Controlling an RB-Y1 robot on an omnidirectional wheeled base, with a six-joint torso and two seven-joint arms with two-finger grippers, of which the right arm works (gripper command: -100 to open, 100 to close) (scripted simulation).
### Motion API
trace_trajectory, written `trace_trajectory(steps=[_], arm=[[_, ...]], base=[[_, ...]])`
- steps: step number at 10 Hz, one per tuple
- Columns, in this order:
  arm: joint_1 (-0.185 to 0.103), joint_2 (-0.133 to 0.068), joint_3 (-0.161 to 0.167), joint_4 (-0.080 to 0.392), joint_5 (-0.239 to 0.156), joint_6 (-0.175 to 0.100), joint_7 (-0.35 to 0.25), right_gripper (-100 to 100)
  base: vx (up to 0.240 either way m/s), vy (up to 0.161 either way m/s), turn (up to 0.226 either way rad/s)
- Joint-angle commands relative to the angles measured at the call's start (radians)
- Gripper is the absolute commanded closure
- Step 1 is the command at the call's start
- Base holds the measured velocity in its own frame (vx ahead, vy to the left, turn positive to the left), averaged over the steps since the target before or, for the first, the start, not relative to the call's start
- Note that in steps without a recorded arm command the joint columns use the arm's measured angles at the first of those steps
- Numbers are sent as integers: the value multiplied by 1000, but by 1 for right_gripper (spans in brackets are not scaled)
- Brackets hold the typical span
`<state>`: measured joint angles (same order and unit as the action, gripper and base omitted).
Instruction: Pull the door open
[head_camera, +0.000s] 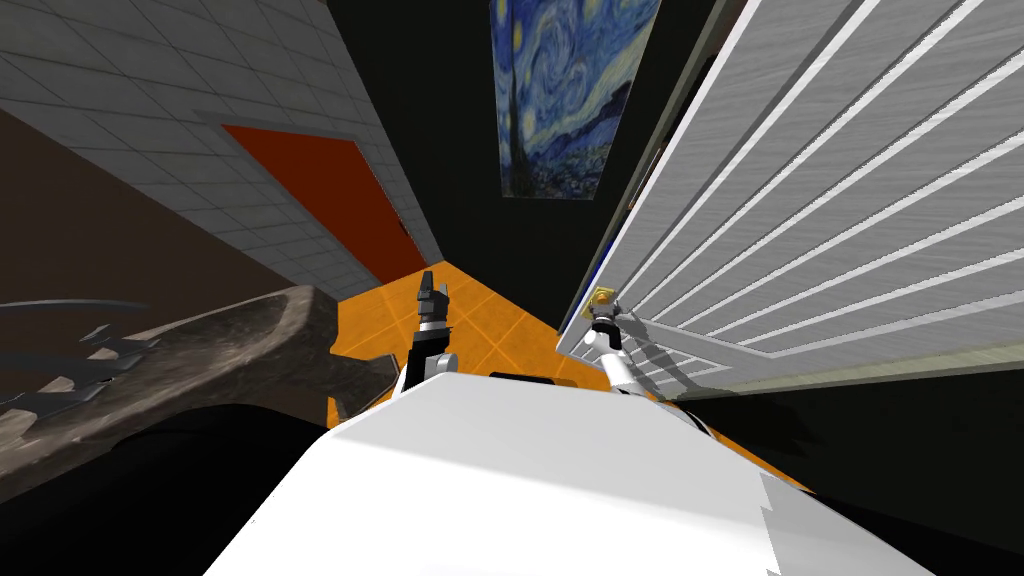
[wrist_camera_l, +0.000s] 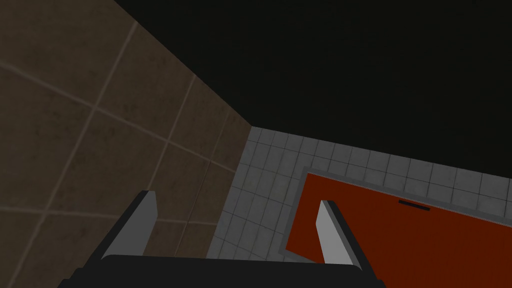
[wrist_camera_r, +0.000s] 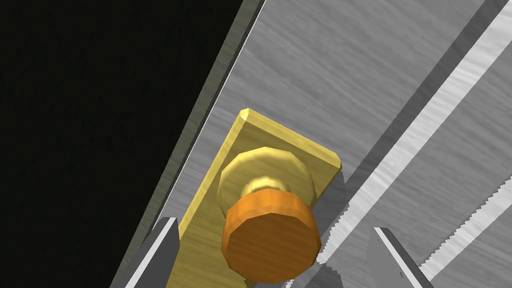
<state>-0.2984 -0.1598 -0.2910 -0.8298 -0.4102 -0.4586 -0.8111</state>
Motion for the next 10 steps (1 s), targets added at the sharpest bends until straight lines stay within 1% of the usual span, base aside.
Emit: trace_trajectory(steps=[1,4,8,9,10], arm=[[1,21,-3,-18,-20,7,-30,-100],[-4,51,-6,-35,-56,12,-89,-100],[-11,87,-9,-55,-99,18,-158,-100],[-13,102,-10,-63,-115,20,-185,-100],[-14,108,-11,-66,-122,20,-197,-100]], base=[[-80,-10,24],[-96,-33,25],[-90,-11,23],[-90,-24,28],[-99,-18,29]])
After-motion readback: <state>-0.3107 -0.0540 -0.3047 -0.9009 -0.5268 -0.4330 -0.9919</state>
